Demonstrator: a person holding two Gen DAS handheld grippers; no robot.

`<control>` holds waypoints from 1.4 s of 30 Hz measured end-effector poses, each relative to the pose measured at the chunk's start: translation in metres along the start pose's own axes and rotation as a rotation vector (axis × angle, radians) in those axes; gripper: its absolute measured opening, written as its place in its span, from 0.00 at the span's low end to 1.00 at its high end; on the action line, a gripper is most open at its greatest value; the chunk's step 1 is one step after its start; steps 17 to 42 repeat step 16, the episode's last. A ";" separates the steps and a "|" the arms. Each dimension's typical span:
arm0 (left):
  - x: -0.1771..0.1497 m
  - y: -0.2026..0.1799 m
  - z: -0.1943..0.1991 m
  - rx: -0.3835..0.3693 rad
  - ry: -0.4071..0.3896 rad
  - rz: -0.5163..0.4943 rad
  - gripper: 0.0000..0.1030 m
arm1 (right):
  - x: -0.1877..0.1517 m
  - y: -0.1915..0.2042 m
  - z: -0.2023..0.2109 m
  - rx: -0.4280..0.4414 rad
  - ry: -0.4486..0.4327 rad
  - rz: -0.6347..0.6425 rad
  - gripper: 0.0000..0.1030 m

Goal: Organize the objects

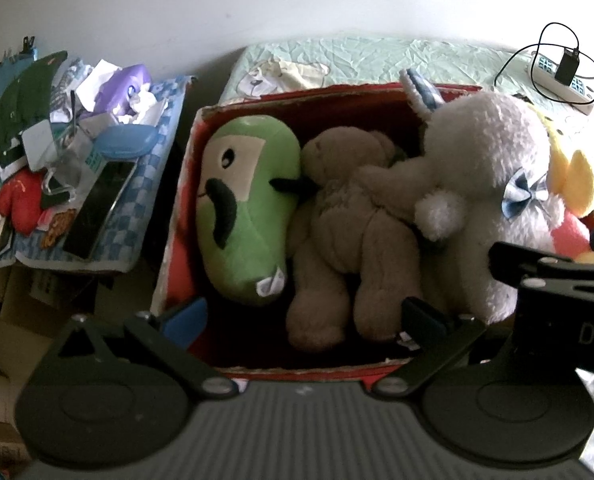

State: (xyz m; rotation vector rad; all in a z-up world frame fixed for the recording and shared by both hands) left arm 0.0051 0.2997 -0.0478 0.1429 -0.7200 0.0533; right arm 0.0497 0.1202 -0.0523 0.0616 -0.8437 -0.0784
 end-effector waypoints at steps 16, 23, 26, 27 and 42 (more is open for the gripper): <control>-0.001 0.001 0.003 0.009 -0.019 -0.005 1.00 | -0.001 0.002 0.000 0.001 -0.003 0.004 0.88; -0.001 0.001 0.003 0.009 -0.019 -0.005 1.00 | -0.001 0.002 0.000 0.001 -0.003 0.004 0.88; -0.001 0.001 0.003 0.009 -0.019 -0.005 1.00 | -0.001 0.002 0.000 0.001 -0.003 0.004 0.88; -0.001 0.001 0.003 0.009 -0.019 -0.005 1.00 | -0.001 0.002 0.000 0.001 -0.003 0.004 0.88; -0.001 0.001 0.003 0.009 -0.019 -0.005 1.00 | -0.001 0.002 0.000 0.001 -0.003 0.004 0.88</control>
Point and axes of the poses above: each gripper's, at about its wrist camera, not at the fingertips, and z roughly against the way its jaws point, y to its left, x to its top, the point moved 4 cm from there along -z, roughly the way its jaws point, and after that the axes turned 12 degrees about -y, right-handed, at the moved point
